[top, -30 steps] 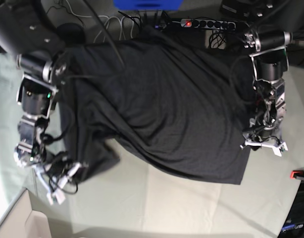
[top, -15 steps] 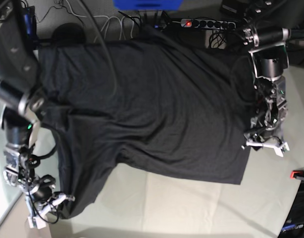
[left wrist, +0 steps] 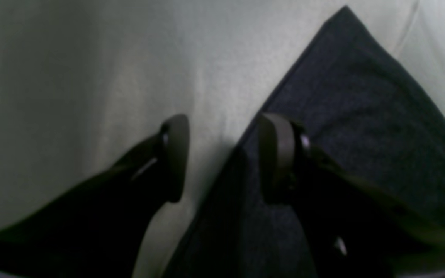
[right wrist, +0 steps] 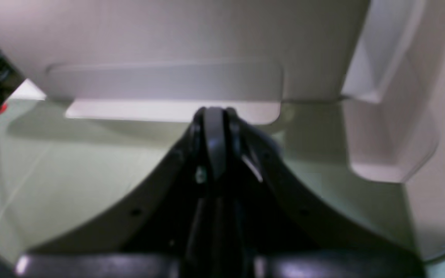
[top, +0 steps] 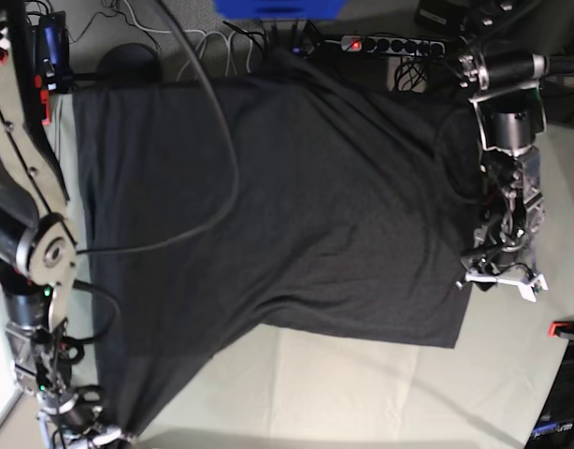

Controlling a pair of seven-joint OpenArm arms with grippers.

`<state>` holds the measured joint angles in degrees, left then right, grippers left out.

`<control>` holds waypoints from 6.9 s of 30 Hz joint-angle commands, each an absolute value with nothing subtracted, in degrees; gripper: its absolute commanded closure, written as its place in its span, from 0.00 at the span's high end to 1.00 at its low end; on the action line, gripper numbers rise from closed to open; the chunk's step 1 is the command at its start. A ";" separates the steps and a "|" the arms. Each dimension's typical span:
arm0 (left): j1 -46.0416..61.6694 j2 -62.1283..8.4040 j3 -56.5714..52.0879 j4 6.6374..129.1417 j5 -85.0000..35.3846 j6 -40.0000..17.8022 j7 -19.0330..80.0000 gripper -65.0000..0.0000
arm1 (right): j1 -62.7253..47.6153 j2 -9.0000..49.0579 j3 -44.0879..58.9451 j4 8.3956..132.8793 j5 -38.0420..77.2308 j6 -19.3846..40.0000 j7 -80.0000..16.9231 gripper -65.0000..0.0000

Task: Layout the t-shirt on the table in an organized manner, then fold the t-shirt properly
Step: 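Drag the right gripper along the shirt side, smoothing the edge outward, then grasp the shirt side edges with both grippers, then pull the grasped edges toward the collar with both grippers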

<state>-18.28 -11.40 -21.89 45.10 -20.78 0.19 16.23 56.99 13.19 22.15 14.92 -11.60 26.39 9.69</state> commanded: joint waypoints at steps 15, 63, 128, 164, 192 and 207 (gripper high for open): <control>-20.44 -13.05 -21.49 46.20 -20.79 -0.13 14.81 0.45 | 55.60 13.41 22.11 15.96 -10.77 22.46 11.91 0.38; -24.75 -9.27 -9.63 24.84 -20.18 -0.04 13.23 0.00 | 33.10 12.62 22.02 15.96 -10.77 27.65 8.92 0.00; -27.21 -10.95 -9.63 26.15 -20.18 -0.22 2.95 0.00 | 36.09 14.02 16.66 17.89 -10.86 26.33 8.75 0.00; 19.56 -7.87 -17.54 97.89 -20.79 -0.31 29.32 0.00 | -8.84 4.53 26.24 80.66 -5.41 40.00 -7.34 0.00; -2.15 -15.16 -17.54 46.99 -20.18 -0.31 12.18 0.00 | 17.45 9.80 25.63 42.68 -12.18 40.00 -8.48 0.00; -16.48 -15.16 -17.45 43.03 -20.53 -0.31 11.65 0.00 | 36.00 14.64 26.07 24.92 -17.80 33.36 1.10 0.12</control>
<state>-15.14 -14.39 -17.26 42.37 -20.60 -0.80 12.51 34.26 14.33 26.00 24.01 -18.72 33.12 -0.32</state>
